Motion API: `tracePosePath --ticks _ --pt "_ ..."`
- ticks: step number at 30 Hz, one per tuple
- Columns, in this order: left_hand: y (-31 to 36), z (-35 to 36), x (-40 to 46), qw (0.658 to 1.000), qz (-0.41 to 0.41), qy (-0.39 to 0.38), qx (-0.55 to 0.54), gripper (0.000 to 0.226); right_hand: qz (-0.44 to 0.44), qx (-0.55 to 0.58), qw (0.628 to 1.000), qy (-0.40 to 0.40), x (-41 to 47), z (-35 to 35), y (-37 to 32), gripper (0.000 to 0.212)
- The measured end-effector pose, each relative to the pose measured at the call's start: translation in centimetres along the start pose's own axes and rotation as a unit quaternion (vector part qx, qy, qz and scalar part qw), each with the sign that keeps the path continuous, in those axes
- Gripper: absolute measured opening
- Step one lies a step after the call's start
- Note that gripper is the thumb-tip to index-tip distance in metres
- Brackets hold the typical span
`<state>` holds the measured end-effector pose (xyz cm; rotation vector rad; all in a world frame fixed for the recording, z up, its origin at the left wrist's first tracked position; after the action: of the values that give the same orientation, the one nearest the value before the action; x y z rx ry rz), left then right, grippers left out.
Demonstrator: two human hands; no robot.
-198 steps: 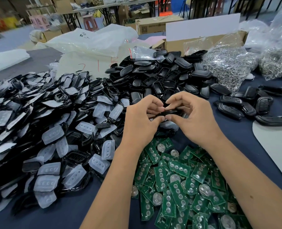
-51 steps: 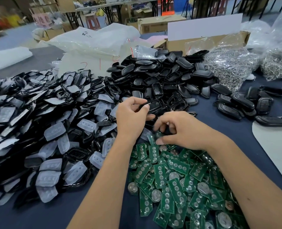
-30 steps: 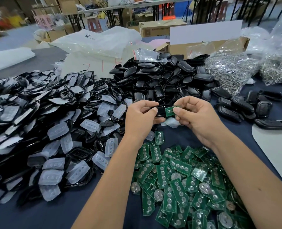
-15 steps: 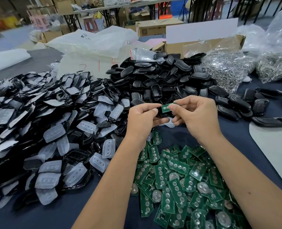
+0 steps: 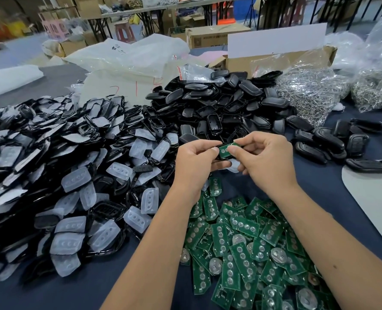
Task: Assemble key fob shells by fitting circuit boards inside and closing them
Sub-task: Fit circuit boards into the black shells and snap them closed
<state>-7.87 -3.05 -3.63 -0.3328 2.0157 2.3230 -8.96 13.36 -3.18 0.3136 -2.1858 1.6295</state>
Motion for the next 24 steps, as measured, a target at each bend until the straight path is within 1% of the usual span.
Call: tracePosePath --ticks 5,12,16,19,24 --pt "0.0 0.0 0.0 1.000 0.012 0.009 0.001 0.015 0.021 -0.001 1.000 0.015 0.0 0.1 -0.1 0.017" --pt "-0.4 -0.3 0.4 0.999 0.030 0.024 0.023 0.019 0.016 -0.031 0.999 -0.023 -0.2 0.4 -0.2 0.023" --pt "-0.4 -0.3 0.7 0.999 0.032 0.030 0.016 0.020 0.007 -0.023 0.999 -0.030 -0.1 0.3 -0.7 0.019" --pt "-0.4 0.0 0.7 0.999 0.029 0.027 0.008 0.018 -0.015 -0.064 0.998 -0.016 -0.2 0.4 -1.2 0.021" --pt "-0.3 0.2 0.5 0.999 0.034 0.021 0.015 0.015 0.005 -0.099 0.995 0.007 -0.2 0.3 -1.2 0.024"
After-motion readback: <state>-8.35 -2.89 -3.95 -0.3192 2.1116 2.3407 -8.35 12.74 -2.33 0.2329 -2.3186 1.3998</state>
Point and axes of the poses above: each hand's wrist, its own x-axis towards the middle knuckle, its own z-axis out of the palm, y = z × x, the point moved 3 cm from there along x, towards the middle knuckle, and after that the axes turned 7 degrees about -z, right-handed, at the moved point
